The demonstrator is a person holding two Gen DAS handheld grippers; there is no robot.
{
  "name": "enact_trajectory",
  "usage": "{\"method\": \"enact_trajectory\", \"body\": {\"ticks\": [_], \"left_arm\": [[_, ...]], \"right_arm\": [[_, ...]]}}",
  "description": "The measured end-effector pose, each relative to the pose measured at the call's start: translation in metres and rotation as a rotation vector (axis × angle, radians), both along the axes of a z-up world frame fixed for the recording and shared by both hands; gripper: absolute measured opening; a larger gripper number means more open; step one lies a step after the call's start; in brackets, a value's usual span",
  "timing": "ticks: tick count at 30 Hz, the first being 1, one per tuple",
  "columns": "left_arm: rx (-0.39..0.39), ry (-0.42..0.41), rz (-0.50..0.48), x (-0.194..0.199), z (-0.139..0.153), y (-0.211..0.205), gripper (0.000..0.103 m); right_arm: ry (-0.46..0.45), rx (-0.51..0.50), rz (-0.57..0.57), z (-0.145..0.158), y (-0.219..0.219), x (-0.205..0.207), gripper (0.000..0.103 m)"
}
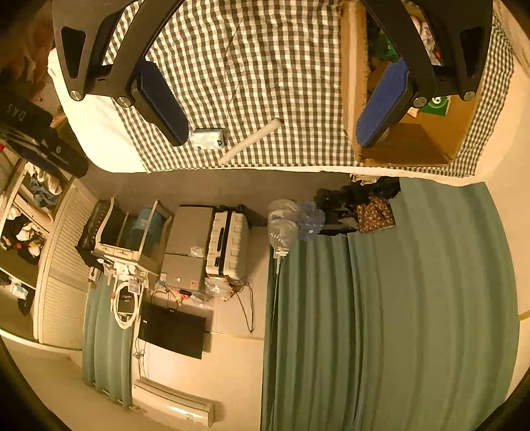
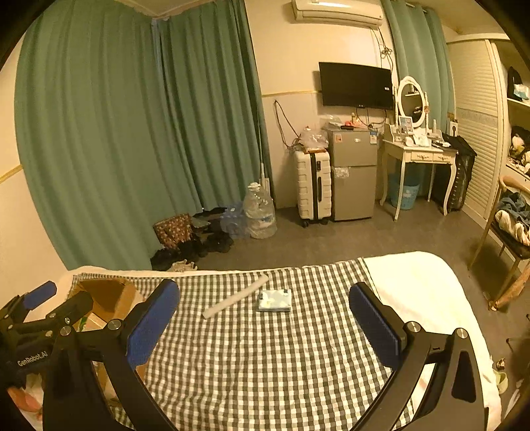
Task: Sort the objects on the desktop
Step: 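Move both open grippers out of the box back over the bed, then reach the left gripper to the white foam tube while the right approaches the tissue pack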
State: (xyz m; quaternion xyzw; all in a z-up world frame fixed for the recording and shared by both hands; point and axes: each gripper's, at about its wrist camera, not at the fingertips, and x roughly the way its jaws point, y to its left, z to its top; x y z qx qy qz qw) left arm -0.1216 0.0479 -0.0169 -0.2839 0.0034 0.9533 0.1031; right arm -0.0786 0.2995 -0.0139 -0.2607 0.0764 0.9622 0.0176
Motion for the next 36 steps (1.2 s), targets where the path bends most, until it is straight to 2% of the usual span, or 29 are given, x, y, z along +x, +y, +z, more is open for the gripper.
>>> {"method": "enact_trajectory", "body": {"ticks": [8, 19, 22, 30, 36], "left_arm": [[-0.040, -0.052, -0.003, -0.035, -0.038, 0.018, 0.103], [-0.105, -0.153, -0.013, -0.099, -0.116, 0.040, 0.103], [-0.109, -0.185, -0.004, -0.116, -0.136, 0.042, 0.103], [-0.145, -0.281, 0.025, -0.165, -0.195, 0.043, 0.103], [-0.142, -0.336, 0.052, -0.198, -0.234, 0.036, 0.103]], "right_arm": [[-0.085, -0.009, 0.008, -0.046, 0.013, -0.033, 0.103], [-0.199, -0.049, 0.007, -0.123, 0.033, -0.088, 0.103], [-0.239, -0.061, 0.010, -0.147, 0.034, -0.106, 0.103], [-0.290, -0.061, 0.028, -0.187, 0.025, -0.157, 0.103], [-0.335, -0.053, 0.043, -0.219, 0.020, -0.191, 0.103]]}}
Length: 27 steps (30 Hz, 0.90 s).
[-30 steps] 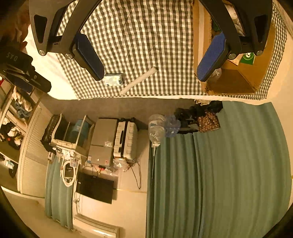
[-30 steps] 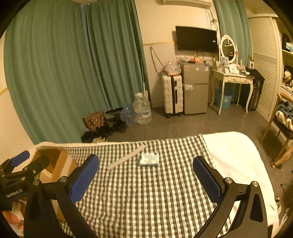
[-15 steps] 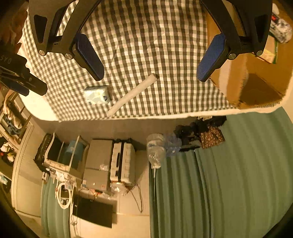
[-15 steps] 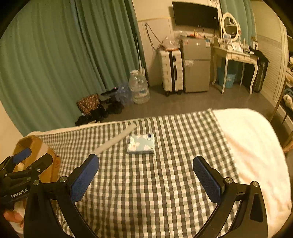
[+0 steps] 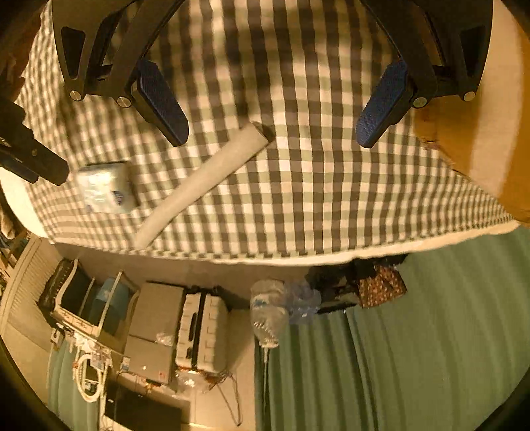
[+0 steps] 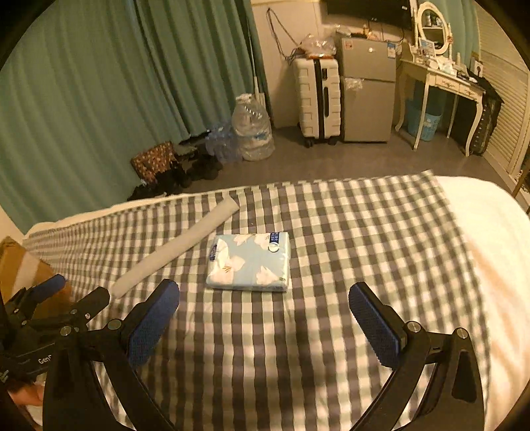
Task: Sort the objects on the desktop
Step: 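Reach the left gripper to the white foam tube while the right approaches the tissue pack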
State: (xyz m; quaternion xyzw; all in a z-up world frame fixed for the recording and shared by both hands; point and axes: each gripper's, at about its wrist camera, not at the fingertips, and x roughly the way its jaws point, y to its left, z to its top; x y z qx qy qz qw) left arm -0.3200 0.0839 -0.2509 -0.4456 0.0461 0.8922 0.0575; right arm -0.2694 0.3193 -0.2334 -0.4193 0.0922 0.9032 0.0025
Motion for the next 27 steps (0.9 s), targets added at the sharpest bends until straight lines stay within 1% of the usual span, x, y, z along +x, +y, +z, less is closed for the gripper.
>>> {"method": "enact_trajectory", "body": {"ticks": [4, 7, 9, 12, 14, 16, 17, 18, 19, 20, 21, 22, 23, 24, 27], "left_arm": [[0.003, -0.024, -0.010, -0.013, -0.024, 0.000, 0.103], [-0.014, -0.009, -0.049, -0.016, -0.034, 0.009, 0.103], [-0.016, 0.015, -0.065, -0.017, -0.037, 0.014, 0.103], [-0.011, 0.028, -0.068, -0.020, -0.037, 0.017, 0.103], [-0.005, 0.029, -0.078, -0.019, -0.036, 0.018, 0.099], [0.024, 0.021, -0.102, -0.020, -0.035, 0.021, 0.078], [0.035, 0.017, -0.113, -0.020, -0.034, 0.022, 0.072], [0.049, 0.003, -0.128, -0.018, -0.033, 0.023, 0.058], [0.070, -0.012, -0.133, -0.017, -0.031, 0.023, 0.043], [0.086, -0.022, -0.124, -0.017, -0.029, 0.022, 0.036], [0.102, -0.029, -0.115, -0.015, -0.027, 0.021, 0.023], [0.109, -0.033, -0.111, -0.013, -0.025, 0.020, 0.016], [0.110, -0.032, -0.111, -0.012, -0.022, 0.020, 0.012], [0.113, -0.026, -0.113, -0.009, -0.019, 0.018, 0.011], [0.125, -0.014, -0.099, -0.004, -0.007, 0.013, 0.010]], "right_arm": [[-0.036, -0.039, 0.009, -0.023, -0.002, -0.013, 0.103], [-0.049, -0.070, 0.028, -0.037, -0.004, -0.020, 0.103], [-0.052, -0.079, 0.036, -0.039, -0.006, -0.023, 0.103], [-0.048, -0.071, 0.038, -0.043, -0.007, -0.029, 0.103], [-0.045, -0.034, 0.037, -0.045, -0.010, -0.032, 0.103], [-0.050, 0.015, 0.038, -0.047, -0.015, -0.033, 0.102], [-0.047, 0.032, 0.033, -0.046, -0.016, -0.032, 0.093], [-0.044, 0.052, 0.026, -0.044, -0.017, -0.030, 0.074], [-0.041, 0.072, 0.029, -0.042, -0.019, -0.028, 0.072], [-0.041, 0.074, 0.029, -0.042, -0.018, -0.027, 0.072], [-0.039, 0.061, 0.028, -0.041, -0.017, -0.025, 0.072], [-0.034, 0.035, 0.015, -0.039, -0.013, -0.021, 0.072], [-0.033, 0.030, 0.008, -0.037, -0.011, -0.020, 0.072], [-0.035, 0.034, 0.004, -0.036, -0.009, -0.017, 0.072], [-0.014, 0.043, 0.000, -0.028, -0.008, -0.010, 0.072]]}}
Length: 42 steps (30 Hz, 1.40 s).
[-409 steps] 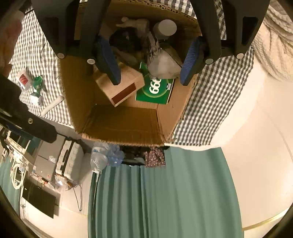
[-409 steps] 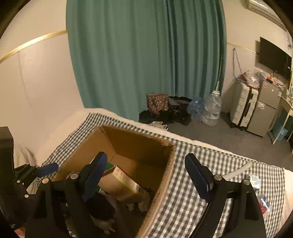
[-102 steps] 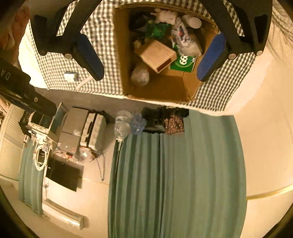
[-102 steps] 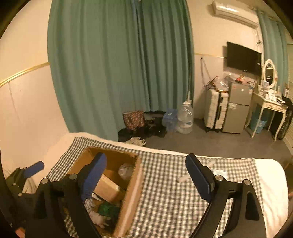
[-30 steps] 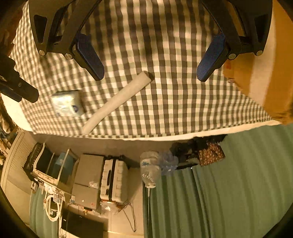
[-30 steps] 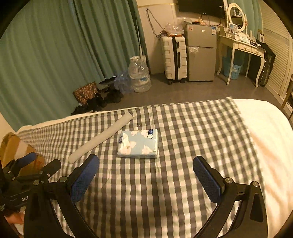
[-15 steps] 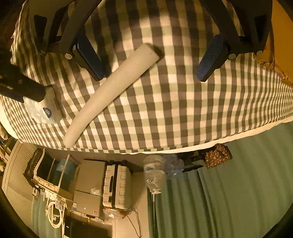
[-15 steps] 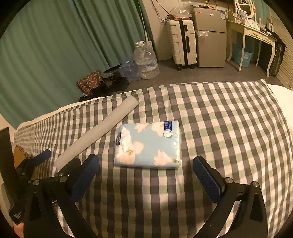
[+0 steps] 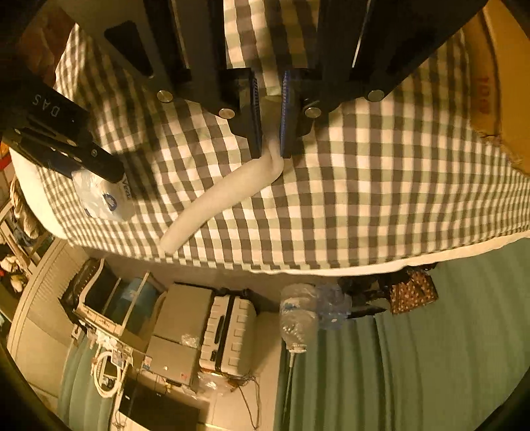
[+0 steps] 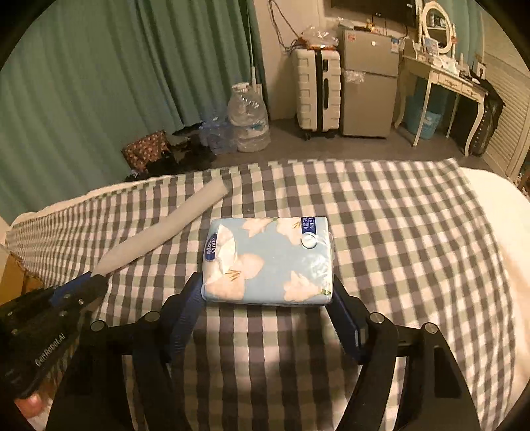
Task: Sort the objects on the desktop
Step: 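Reach the left gripper to the white foam tube while the right approaches the tissue pack, then close the left gripper on the foam tube while the right grasps the tissue pack, then lift the foam tube and tissue pack and carry them over the cardboard box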
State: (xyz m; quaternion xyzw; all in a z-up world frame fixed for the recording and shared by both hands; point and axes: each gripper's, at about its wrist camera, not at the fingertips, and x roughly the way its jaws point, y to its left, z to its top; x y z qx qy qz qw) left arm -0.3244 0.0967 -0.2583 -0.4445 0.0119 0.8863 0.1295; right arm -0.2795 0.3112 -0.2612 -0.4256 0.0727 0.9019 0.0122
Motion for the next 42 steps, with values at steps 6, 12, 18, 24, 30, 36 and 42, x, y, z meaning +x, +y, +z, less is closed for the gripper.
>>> {"method": "enact_trajectory", "body": {"ticks": [6, 12, 18, 24, 30, 36, 42], "left_arm": [[0.001, 0.038, -0.012, 0.008, 0.019, 0.006, 0.009], [-0.002, 0.071, -0.022, 0.021, 0.045, 0.014, 0.009], [-0.003, 0.101, -0.010, 0.041, 0.073, 0.014, 0.009], [0.008, 0.155, -0.005, 0.072, 0.117, 0.011, 0.009], [0.050, 0.204, -0.009, 0.111, 0.163, 0.003, 0.009], [0.061, 0.260, -0.010, 0.153, 0.198, -0.003, 0.010], [0.050, 0.329, -0.019, 0.191, 0.229, -0.006, 0.010]], "right_arm": [[0.029, 0.001, 0.001, 0.017, 0.002, 0.016, 0.072], [0.047, -0.002, -0.005, 0.038, 0.004, 0.033, 0.072], [0.042, -0.040, -0.045, 0.046, 0.014, 0.062, 0.072], [0.089, -0.038, -0.053, 0.087, 0.022, 0.093, 0.072], [0.165, -0.014, -0.034, 0.144, 0.022, 0.128, 0.072], [0.231, -0.023, -0.040, 0.188, 0.018, 0.171, 0.072], [0.303, 0.001, -0.033, 0.229, 0.012, 0.208, 0.072]]}}
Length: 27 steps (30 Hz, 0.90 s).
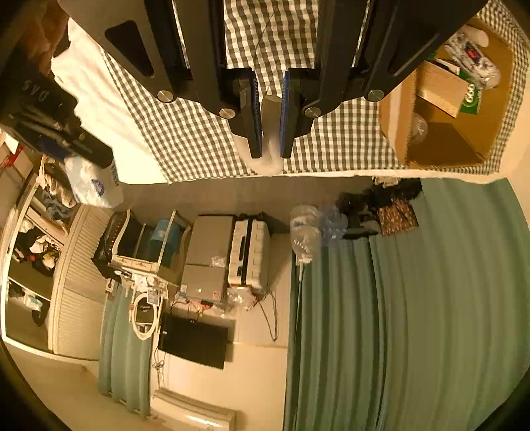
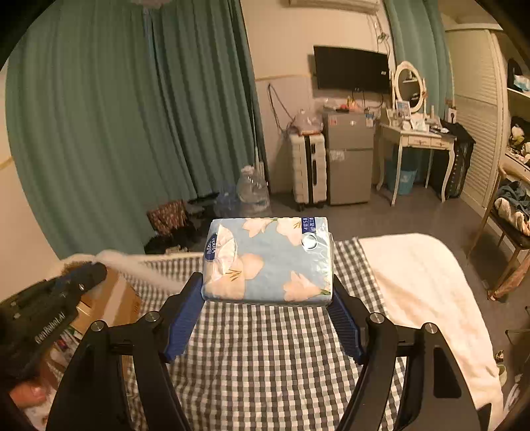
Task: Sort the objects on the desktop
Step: 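Lift the foam tube and tissue pack and carry them over the cardboard box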
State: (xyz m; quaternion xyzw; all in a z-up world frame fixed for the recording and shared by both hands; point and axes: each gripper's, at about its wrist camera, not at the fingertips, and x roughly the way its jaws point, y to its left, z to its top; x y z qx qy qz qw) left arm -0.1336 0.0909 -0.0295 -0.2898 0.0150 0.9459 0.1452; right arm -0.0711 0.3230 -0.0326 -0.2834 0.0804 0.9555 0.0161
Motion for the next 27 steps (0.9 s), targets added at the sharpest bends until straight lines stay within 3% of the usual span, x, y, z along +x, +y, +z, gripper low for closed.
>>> {"method": "enact_trajectory", "body": {"ticks": [13, 27], "left_arm": [[0.009, 0.089, 0.018, 0.050, 0.035, -0.029, 0.010], [-0.008, 0.180, 0.127, 0.056, 0.047, -0.101, 0.010]], "right_arm": [[0.094, 0.029, 0.008, 0.047, -0.020, 0.048, 0.072], [0.107, 0.042, 0.076, 0.055, -0.077, 0.031, 0.072]]}}
